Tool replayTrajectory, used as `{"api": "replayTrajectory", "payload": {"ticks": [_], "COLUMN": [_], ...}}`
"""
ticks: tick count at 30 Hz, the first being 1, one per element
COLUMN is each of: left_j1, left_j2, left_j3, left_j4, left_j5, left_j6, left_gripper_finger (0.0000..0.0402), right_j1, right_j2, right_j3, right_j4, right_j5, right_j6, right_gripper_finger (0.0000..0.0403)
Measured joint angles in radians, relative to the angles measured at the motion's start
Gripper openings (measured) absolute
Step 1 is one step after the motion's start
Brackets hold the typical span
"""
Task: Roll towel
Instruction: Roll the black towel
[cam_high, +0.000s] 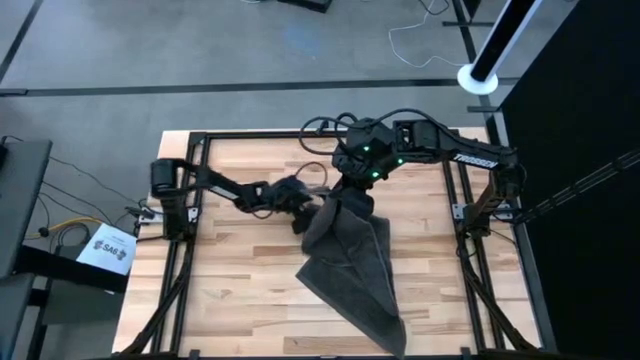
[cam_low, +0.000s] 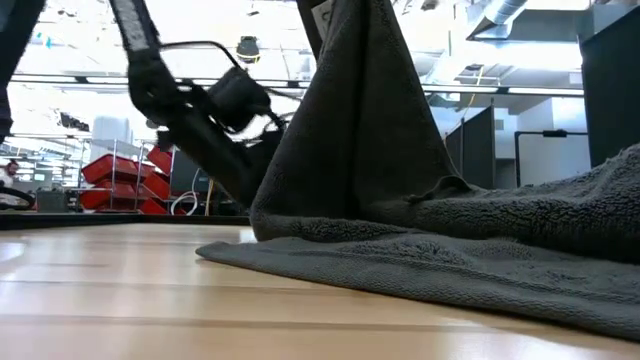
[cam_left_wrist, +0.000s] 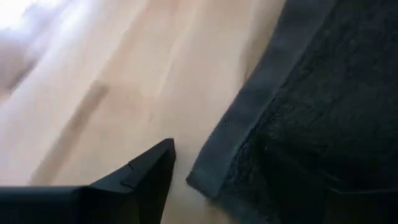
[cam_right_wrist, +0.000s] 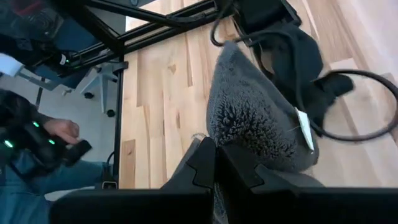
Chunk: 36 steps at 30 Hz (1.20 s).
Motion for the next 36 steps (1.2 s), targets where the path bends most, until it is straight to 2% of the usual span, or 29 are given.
{"api": "replayTrajectory", "payload": {"ticks": [3, 6, 7, 8, 12, 16, 19, 24, 28, 32, 34, 36], "left_j1": [-0.008, -0.020, -0.024, -0.026, -0.053, -0.101, -0.150, -0.241, -0.293, -0.332, -0.346, -0.348], "left_j2": [0.056, 0.049, 0.035, 0.012, -0.157, -0.435, -0.645, -0.977, -1.148, -1.211, -1.207, -1.202], "left_j3": [0.087, 0.159, 0.176, 0.185, 0.192, 0.202, 0.198, 0.202, 0.200, 0.203, 0.203, 0.202], "left_j4": [-0.104, -0.257, -0.325, -0.375, -0.566, -0.744, -0.837, -0.788, -0.571, -0.257, -0.121, -0.043], "left_j5": [-0.003, -0.009, -0.014, -0.019, -0.064, -0.125, -0.130, -0.113, -0.058, 0.033, 0.063, 0.067], "left_j6": [0.058, 0.101, 0.112, 0.119, 0.146, 0.131, 0.073, -0.039, -0.130, -0.124, -0.080, -0.030], "left_gripper_finger": [0.0176, 0.0061, 0.0032, 0.0020, 0.0013, 0.0013, 0.0013, 0.0013, 0.0011, 0.0011, 0.0011, 0.0011], "right_j1": [0.007, 0.022, 0.030, 0.039, 0.084, 0.141, 0.183, 0.270, 0.318, 0.341, 0.346, 0.332], "right_j2": [0.000, -0.002, -0.006, -0.012, -0.063, -0.135, -0.186, -0.241, -0.257, -0.258, -0.256, -0.259], "right_j3": [0.000, 0.000, 0.000, 0.000, 0.000, 0.000, 0.000, 0.000, 0.000, 0.000, 0.000, 0.000], "right_j4": [0.001, -0.002, -0.003, -0.007, -0.011, -0.012, -0.007, 0.028, 0.208, 0.508, 0.595, 0.593], "right_j5": [0.000, 0.001, 0.001, 0.002, 0.038, 0.108, 0.119, 0.116, -0.006, -0.201, -0.217, -0.166], "right_j6": [0.027, 0.037, 0.038, 0.042, 0.075, 0.124, 0.161, 0.190, 0.182, 0.128, 0.092, 0.074], "right_gripper_finger": [0.0000, 0.0000, 0.0000, 0.0000, 0.0000, 0.0000, 0.0000, 0.0000, 0.0000, 0.0000, 0.0000, 0.0000]}}
